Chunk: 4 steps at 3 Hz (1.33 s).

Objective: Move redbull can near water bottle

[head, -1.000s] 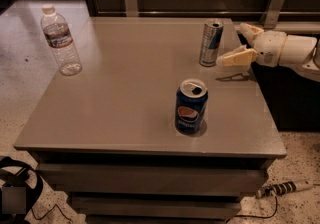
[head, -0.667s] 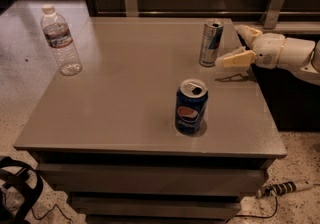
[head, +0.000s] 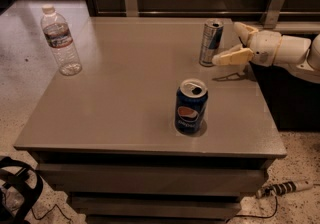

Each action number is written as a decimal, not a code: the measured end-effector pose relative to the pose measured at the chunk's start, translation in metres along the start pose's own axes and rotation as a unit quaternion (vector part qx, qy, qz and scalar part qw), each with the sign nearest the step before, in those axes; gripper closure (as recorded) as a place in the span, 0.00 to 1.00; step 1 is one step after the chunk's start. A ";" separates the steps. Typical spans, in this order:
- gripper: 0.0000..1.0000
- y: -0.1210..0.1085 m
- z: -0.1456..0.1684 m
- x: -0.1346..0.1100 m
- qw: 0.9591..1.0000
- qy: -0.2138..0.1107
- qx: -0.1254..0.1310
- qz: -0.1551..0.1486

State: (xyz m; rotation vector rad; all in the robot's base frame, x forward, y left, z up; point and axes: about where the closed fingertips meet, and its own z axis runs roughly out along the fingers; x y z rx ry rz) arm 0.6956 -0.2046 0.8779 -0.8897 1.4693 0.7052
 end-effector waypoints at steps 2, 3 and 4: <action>0.18 0.005 0.021 0.001 1.000 -0.009 -0.023 -0.002; 0.42 0.006 0.024 0.000 1.000 -0.009 -0.025 -0.001; 0.65 0.008 0.027 0.000 1.000 -0.010 -0.028 -0.001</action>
Offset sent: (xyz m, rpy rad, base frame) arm 0.0079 0.0260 -0.0066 0.0070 -0.0126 0.0601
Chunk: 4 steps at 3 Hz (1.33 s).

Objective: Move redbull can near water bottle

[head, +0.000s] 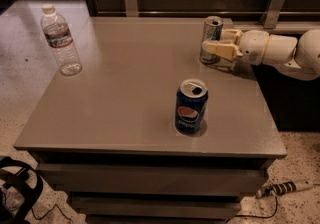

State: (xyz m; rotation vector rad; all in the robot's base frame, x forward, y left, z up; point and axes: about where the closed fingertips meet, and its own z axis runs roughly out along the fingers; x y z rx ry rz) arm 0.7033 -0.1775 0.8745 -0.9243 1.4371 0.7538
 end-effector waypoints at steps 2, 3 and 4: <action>1.00 0.002 0.006 0.000 1.000 -0.001 -0.005 0.000; 1.00 0.002 0.006 0.000 1.000 -0.001 -0.005 0.000; 1.00 0.008 0.012 -0.014 1.000 0.008 -0.011 -0.004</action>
Offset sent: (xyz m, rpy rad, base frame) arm 0.0003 0.0029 -0.0001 0.0007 0.0003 0.0044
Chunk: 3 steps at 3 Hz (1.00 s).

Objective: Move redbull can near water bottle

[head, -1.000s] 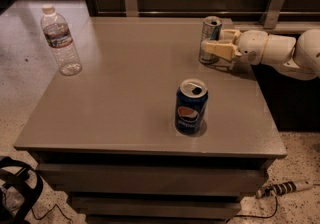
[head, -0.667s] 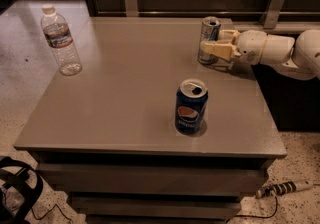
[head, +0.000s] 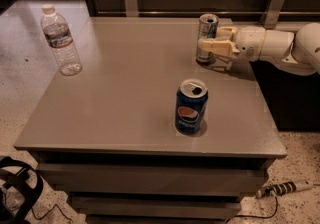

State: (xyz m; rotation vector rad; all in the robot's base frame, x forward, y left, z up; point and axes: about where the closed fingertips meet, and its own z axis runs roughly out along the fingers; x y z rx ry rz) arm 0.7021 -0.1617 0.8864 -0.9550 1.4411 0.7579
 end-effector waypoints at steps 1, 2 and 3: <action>1.00 0.013 0.011 -0.019 1.000 0.000 -0.002 -0.003; 1.00 0.033 0.025 -0.035 1.000 0.000 -0.001 -0.005; 1.00 0.060 0.045 -0.054 1.000 0.008 -0.003 -0.009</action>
Offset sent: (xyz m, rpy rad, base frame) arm -0.0351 0.0663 0.0433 -0.0088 -0.0074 -0.0072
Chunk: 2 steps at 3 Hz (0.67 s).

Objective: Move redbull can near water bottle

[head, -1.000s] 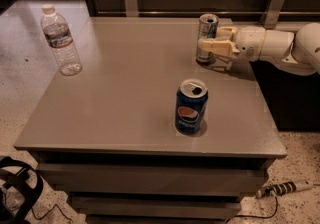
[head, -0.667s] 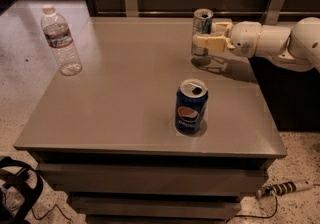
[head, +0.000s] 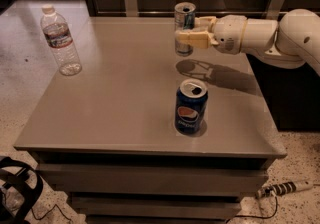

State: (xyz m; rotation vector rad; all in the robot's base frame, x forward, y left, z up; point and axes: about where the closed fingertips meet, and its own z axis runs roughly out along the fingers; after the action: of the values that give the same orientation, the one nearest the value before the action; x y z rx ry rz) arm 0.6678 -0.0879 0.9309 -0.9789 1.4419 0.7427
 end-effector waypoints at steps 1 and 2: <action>1.00 0.023 0.024 -0.017 1.000 0.011 -0.008 -0.007; 1.00 0.039 0.053 -0.025 1.000 0.006 -0.022 -0.010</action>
Offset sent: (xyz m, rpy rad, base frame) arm -0.0098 0.1059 0.0150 -0.0127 -0.0115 0.0780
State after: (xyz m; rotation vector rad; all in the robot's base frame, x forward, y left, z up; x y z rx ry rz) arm 0.6568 -0.0201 0.9453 -1.0325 1.4298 0.7581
